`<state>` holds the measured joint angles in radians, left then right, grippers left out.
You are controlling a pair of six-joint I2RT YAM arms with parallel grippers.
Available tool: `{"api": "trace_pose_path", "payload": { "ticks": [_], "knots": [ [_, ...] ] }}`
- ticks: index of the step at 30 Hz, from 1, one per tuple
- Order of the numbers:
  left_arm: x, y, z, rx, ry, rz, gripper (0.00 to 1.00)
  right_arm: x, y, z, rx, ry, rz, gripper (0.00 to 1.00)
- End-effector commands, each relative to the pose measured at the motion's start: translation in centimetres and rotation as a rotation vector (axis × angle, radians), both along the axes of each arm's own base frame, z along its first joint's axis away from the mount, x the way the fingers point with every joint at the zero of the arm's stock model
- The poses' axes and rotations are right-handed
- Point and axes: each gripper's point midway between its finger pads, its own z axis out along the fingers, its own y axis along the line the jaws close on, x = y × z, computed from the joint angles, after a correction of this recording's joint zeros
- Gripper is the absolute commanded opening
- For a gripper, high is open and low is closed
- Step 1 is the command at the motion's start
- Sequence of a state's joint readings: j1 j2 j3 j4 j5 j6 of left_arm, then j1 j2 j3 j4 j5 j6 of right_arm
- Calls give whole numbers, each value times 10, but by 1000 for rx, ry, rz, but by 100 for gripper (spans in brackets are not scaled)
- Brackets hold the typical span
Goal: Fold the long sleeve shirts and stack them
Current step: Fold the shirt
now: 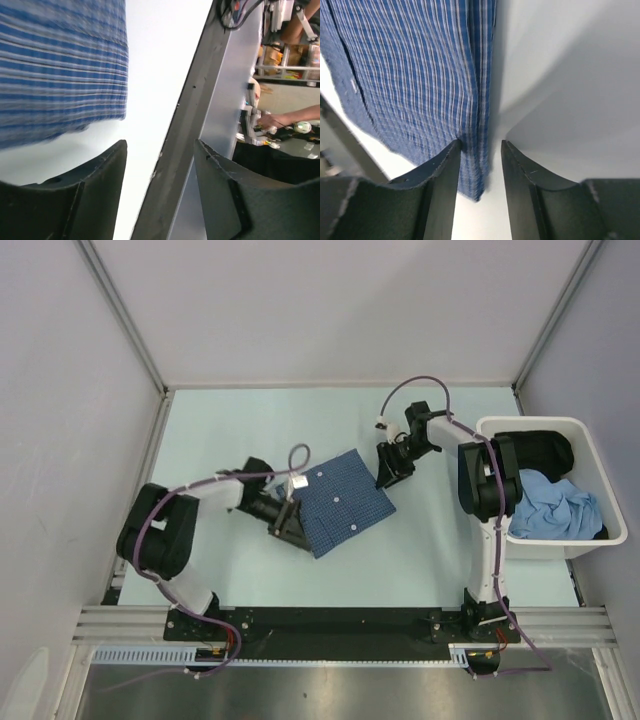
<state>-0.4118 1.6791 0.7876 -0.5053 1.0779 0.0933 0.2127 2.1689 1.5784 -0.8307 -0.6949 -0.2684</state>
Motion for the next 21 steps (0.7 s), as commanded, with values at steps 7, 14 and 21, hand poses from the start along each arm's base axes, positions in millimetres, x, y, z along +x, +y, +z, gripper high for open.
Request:
{"api": "trace_pose_path", "payload": {
  "ticks": [7,14,21],
  "knots": [
    [205,46,98,-38,-380,120,97,41,-4,26,-95,-217,83,55],
    [290,37,49,58,-388,148,98,22,23,56,-5,-269,138,55],
    [283,21,-5,74,-285,107,86,-7,39,49,24,-204,178,53]
  ]
}}
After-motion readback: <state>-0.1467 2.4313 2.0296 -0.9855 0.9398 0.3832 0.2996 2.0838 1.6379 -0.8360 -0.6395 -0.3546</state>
